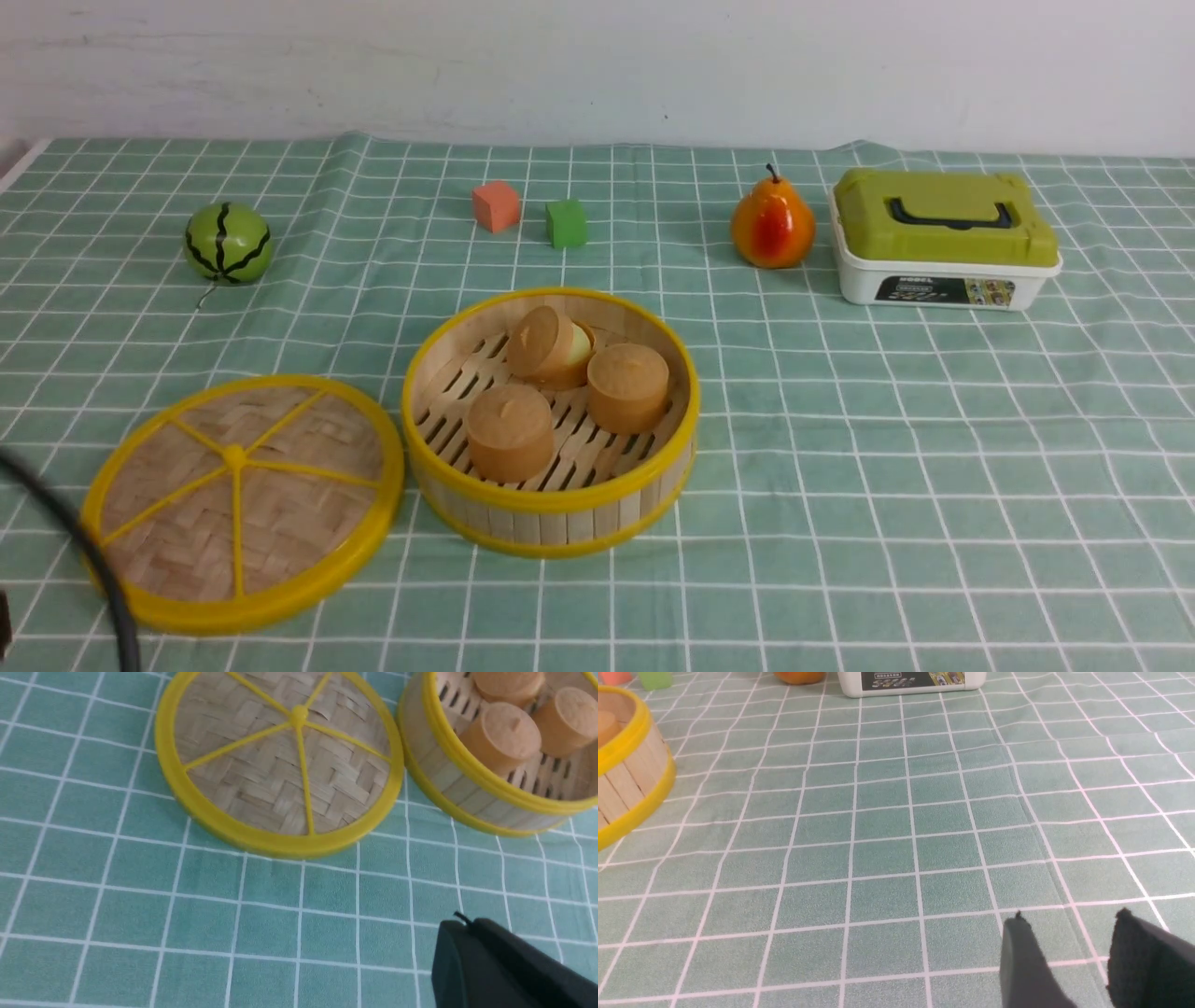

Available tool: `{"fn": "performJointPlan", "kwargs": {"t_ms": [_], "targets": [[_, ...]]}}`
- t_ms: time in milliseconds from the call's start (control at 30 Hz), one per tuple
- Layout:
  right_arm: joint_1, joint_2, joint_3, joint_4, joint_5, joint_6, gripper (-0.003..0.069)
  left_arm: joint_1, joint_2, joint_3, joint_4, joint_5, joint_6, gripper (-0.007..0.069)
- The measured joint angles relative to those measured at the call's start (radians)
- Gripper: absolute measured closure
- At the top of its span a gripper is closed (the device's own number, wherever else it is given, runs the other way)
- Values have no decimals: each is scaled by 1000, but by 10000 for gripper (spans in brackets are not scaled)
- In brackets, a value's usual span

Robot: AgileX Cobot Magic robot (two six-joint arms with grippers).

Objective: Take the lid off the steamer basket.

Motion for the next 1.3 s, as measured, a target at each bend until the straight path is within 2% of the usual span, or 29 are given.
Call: {"fn": "performJointPlan", "kwargs": {"t_ms": [100, 167, 267, 367, 767, 967, 1300], "targets": [[0, 0, 0, 0, 0, 0, 418, 0, -189, 115, -49, -33, 52, 637], [0, 0, 0, 0, 0, 0, 418, 0, -361, 183, -89, -106, 71, 637], [0, 0, 0, 0, 0, 0, 418, 1, -457, 224, -107, -237, 76, 637], [0, 0, 0, 0, 0, 0, 418, 1, -451, 232, -114, -288, 76, 637], [0, 0, 0, 0, -1, 0, 418, 1, -299, 235, -115, -281, 65, 637], [0, 0, 0, 0, -1, 0, 418, 1, -288, 240, -72, -290, 65, 636], [0, 0, 0, 0, -1, 0, 418, 1, -405, 446, -2, -409, 65, 635]]}}
